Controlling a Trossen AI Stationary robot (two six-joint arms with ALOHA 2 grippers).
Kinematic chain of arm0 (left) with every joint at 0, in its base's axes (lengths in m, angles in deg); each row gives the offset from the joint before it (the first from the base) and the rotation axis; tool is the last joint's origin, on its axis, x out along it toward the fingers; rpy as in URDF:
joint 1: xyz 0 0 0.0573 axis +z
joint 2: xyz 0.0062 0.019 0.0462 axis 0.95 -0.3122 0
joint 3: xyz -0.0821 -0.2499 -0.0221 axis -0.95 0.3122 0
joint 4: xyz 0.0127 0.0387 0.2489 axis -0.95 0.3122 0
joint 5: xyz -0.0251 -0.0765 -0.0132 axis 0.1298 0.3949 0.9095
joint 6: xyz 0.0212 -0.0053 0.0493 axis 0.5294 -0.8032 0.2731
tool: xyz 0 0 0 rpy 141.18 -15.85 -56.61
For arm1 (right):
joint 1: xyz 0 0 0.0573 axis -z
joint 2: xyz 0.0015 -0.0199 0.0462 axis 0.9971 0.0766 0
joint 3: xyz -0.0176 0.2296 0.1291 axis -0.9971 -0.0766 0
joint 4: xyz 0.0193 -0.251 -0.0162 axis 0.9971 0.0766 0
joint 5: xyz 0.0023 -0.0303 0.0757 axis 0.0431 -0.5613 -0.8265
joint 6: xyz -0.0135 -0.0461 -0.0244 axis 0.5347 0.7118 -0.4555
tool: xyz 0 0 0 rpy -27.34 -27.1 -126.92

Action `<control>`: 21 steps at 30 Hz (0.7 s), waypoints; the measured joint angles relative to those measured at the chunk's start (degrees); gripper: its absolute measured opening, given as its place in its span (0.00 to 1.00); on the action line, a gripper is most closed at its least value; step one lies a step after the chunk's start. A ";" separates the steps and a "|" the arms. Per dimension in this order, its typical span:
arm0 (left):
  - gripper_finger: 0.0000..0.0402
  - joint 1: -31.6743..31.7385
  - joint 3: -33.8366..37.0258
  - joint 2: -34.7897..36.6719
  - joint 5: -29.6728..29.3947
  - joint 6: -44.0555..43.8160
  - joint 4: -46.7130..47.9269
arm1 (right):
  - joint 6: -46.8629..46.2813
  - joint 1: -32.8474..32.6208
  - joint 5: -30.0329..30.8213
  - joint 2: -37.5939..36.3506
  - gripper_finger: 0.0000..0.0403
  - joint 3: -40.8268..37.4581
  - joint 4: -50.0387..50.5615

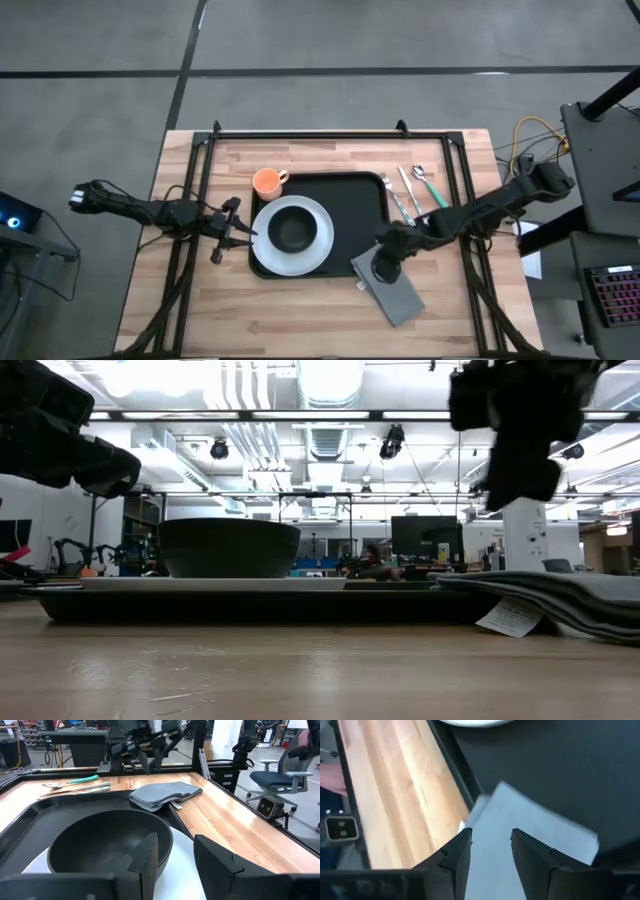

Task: Set up tray
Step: Put the gray napkin to the right of the white plate on the black serving tray

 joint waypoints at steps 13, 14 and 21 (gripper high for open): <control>0.27 -0.02 0.00 -0.48 0.00 0.00 0.02 | -18.35 -11.20 3.80 -3.20 0.35 -0.92 12.07; 0.27 0.01 0.00 -0.54 0.00 0.02 0.01 | -19.36 -11.95 4.46 -3.20 0.35 -1.28 12.18; 0.27 0.00 -0.02 -0.66 0.00 0.01 0.02 | -26.25 -16.90 7.05 -3.09 0.33 -4.19 12.17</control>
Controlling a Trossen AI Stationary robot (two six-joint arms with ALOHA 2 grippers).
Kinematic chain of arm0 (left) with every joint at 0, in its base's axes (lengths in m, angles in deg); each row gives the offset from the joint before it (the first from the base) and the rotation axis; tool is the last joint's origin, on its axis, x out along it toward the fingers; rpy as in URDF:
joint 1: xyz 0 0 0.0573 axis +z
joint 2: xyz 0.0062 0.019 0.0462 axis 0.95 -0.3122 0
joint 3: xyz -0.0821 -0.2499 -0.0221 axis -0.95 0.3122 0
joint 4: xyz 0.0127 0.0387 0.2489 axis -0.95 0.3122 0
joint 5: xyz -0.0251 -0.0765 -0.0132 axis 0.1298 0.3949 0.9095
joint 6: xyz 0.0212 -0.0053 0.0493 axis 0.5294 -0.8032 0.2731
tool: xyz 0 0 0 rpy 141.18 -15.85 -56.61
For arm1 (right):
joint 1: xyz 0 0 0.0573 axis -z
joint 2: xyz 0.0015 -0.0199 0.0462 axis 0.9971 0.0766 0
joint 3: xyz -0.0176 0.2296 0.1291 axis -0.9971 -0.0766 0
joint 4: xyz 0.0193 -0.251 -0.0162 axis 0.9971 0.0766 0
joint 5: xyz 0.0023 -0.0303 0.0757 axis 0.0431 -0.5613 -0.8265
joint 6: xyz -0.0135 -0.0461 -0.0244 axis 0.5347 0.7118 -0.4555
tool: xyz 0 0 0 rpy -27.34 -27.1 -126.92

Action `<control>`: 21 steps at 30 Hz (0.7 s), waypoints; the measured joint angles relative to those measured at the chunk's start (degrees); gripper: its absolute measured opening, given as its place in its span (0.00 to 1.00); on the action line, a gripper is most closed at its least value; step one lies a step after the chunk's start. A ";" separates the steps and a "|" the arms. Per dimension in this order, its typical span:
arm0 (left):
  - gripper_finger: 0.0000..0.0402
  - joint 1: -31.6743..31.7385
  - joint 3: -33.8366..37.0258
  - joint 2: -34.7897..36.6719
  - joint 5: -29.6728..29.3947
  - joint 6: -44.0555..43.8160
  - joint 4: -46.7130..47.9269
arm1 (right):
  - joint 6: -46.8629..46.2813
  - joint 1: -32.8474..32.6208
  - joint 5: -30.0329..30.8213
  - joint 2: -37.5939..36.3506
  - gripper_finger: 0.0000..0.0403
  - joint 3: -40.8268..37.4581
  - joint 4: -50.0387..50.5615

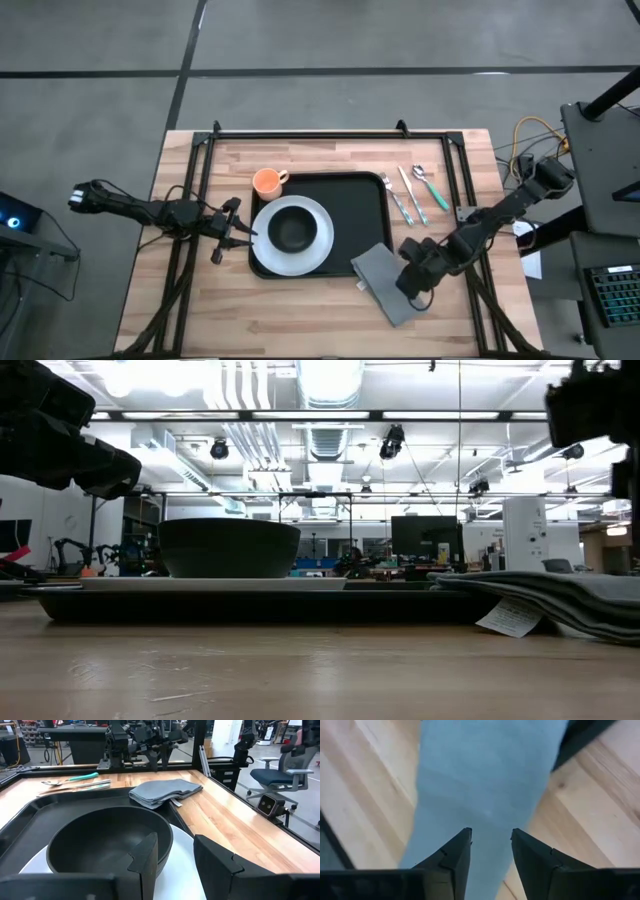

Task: Set up tray
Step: Put the gray napkin to the right of the white plate on the black serving tray

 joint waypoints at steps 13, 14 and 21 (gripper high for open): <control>0.27 -0.01 0.02 0.00 0.00 -0.01 -0.02 | -4.64 -1.90 1.51 -0.26 0.30 -9.50 -11.79; 0.27 -0.01 0.01 0.00 0.00 -0.01 0.00 | -4.64 -1.90 1.61 -0.22 0.30 -10.24 -12.89; 0.27 -0.01 0.00 0.00 0.00 -0.01 0.00 | -4.88 -1.88 2.13 -0.26 0.31 -14.98 -22.36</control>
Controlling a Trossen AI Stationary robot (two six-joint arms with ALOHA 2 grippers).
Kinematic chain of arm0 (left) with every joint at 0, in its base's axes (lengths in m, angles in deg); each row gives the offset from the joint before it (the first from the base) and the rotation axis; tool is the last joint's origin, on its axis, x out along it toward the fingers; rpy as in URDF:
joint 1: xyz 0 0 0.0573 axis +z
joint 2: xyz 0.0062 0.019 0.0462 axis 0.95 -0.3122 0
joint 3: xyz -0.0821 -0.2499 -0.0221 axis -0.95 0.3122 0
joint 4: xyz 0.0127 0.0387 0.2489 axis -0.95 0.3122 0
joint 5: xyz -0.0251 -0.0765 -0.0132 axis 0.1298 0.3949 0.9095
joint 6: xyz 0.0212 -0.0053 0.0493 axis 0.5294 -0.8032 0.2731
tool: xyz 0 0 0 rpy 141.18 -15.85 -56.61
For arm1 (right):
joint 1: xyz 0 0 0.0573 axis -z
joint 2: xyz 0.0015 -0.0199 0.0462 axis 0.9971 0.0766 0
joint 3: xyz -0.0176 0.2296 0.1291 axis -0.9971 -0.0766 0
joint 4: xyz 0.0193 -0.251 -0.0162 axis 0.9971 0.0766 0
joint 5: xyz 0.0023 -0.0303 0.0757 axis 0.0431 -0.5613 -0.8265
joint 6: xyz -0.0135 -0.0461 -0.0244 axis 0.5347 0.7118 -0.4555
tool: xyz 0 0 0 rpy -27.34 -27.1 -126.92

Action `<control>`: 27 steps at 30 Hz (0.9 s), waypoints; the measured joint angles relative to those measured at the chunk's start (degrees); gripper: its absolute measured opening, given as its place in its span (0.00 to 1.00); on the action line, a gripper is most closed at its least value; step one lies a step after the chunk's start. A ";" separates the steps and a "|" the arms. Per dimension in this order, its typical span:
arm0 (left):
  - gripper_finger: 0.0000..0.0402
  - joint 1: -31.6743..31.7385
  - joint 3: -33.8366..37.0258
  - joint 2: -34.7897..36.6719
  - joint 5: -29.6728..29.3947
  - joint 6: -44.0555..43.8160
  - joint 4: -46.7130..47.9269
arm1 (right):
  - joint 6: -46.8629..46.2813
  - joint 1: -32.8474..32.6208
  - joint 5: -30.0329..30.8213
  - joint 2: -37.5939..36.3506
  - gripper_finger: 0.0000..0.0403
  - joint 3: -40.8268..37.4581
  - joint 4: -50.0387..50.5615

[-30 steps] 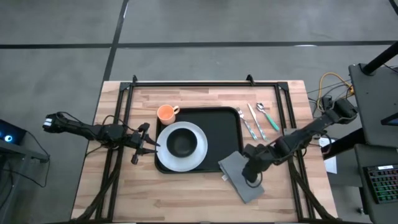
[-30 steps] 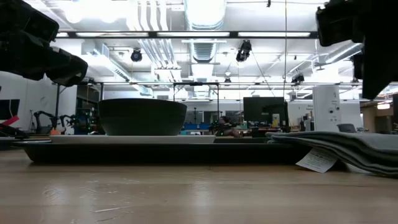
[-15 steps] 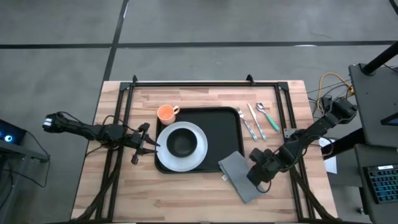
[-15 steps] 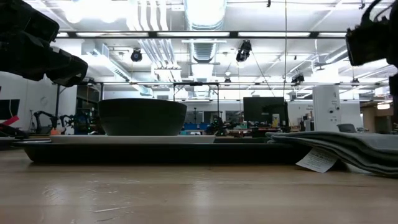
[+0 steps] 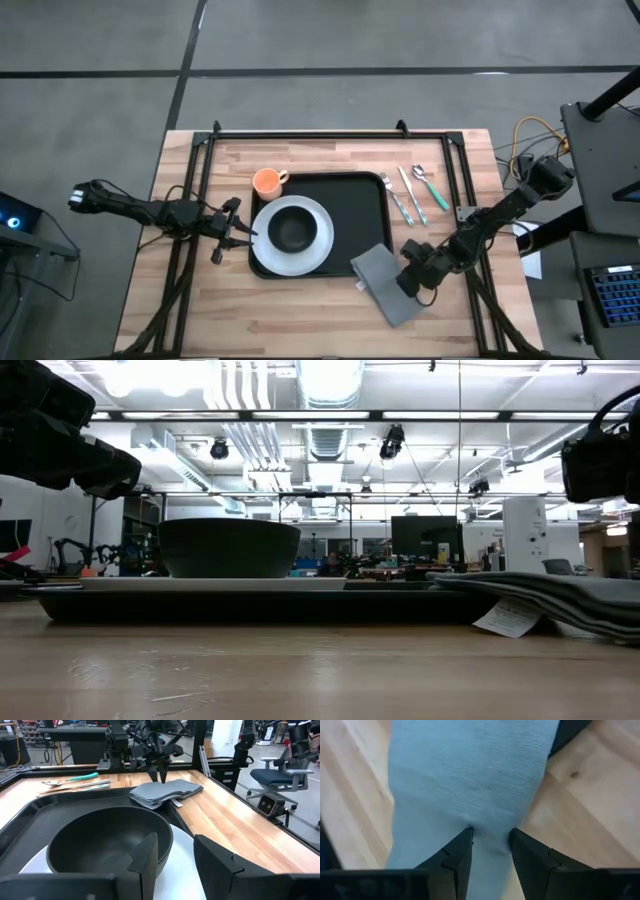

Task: Set up tray
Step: Put the gray napkin to the right of the white plate on the black serving tray

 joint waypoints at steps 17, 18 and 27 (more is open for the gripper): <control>0.27 0.01 0.00 0.00 0.00 0.00 -0.01 | 3.28 0.00 -0.53 -0.86 0.26 -2.30 -3.40; 0.27 0.02 0.00 0.00 0.00 0.02 0.00 | 3.32 0.00 -0.63 -1.34 0.26 -2.31 -3.40; 0.27 0.02 0.00 0.00 0.00 0.01 0.00 | 4.00 0.00 1.03 -5.27 0.28 -2.30 -0.66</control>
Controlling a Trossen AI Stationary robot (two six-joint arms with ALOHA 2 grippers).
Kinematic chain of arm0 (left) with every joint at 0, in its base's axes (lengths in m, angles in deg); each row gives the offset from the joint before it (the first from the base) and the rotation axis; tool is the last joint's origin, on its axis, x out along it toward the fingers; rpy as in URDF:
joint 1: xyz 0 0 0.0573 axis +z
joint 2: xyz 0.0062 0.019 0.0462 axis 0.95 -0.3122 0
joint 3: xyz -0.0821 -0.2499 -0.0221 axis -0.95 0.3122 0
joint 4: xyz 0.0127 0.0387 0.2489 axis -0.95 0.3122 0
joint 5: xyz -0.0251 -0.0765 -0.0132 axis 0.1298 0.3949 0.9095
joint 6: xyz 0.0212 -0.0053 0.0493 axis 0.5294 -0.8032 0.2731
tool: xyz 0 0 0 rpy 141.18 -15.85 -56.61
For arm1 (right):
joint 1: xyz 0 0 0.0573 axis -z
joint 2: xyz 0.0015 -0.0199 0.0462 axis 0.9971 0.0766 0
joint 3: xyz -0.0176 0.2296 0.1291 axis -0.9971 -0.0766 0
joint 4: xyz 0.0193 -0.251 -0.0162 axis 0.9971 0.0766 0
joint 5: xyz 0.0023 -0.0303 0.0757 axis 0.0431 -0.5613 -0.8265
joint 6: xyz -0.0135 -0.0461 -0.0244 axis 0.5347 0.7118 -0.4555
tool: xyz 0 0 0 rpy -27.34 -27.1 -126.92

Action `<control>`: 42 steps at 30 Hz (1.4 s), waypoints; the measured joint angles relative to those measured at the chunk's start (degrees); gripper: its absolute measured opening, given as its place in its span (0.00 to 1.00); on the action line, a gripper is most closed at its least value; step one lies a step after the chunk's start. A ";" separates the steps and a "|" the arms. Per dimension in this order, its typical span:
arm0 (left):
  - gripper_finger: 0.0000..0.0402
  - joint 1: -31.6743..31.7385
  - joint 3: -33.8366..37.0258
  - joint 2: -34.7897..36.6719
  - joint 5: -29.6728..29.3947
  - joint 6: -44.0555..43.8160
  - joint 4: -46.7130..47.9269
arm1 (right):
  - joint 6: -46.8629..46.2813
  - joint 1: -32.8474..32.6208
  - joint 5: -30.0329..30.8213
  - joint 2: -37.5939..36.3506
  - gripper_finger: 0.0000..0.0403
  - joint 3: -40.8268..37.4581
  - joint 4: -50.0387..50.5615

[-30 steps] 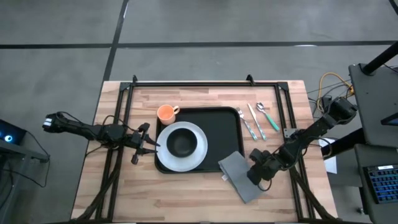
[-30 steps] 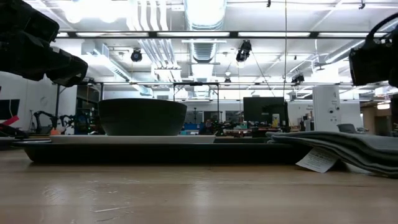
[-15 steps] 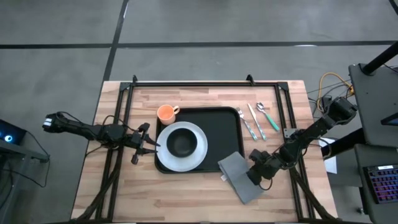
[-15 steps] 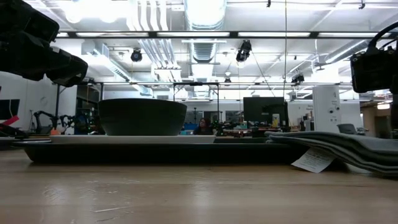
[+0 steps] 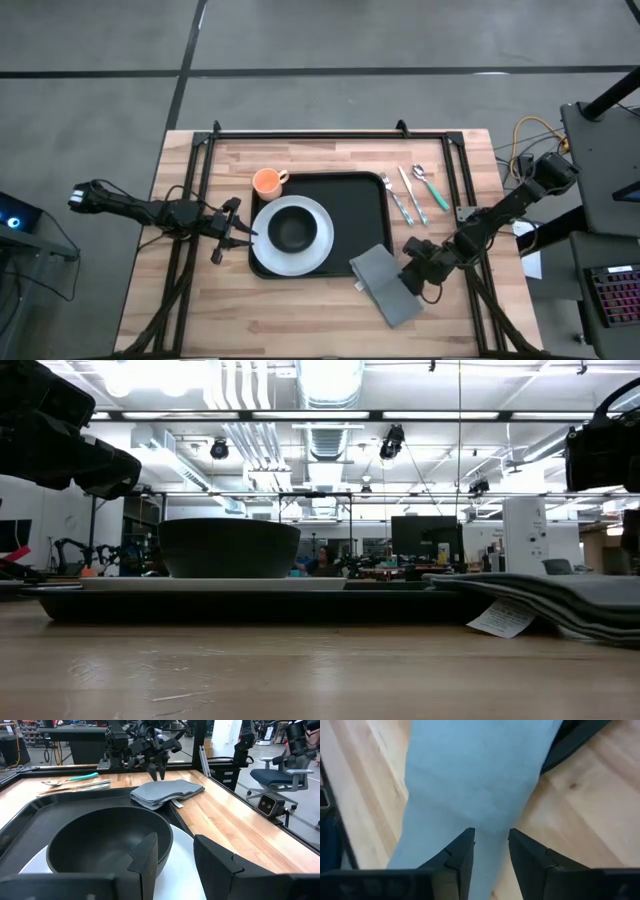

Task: Set up tray
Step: Put the gray napkin to the right of the white plate on the black serving tray

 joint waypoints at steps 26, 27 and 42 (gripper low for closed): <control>0.27 0.00 0.00 0.00 0.00 -0.01 -0.01 | -0.73 0.02 1.85 1.29 0.41 -1.60 -4.84; 0.27 0.00 0.00 0.01 0.00 0.00 -0.01 | -0.74 0.02 1.80 1.29 0.41 -1.65 -4.84; 0.27 -0.01 0.00 0.01 0.00 -0.01 -0.01 | 1.88 -0.37 0.50 11.16 0.38 -1.50 -15.29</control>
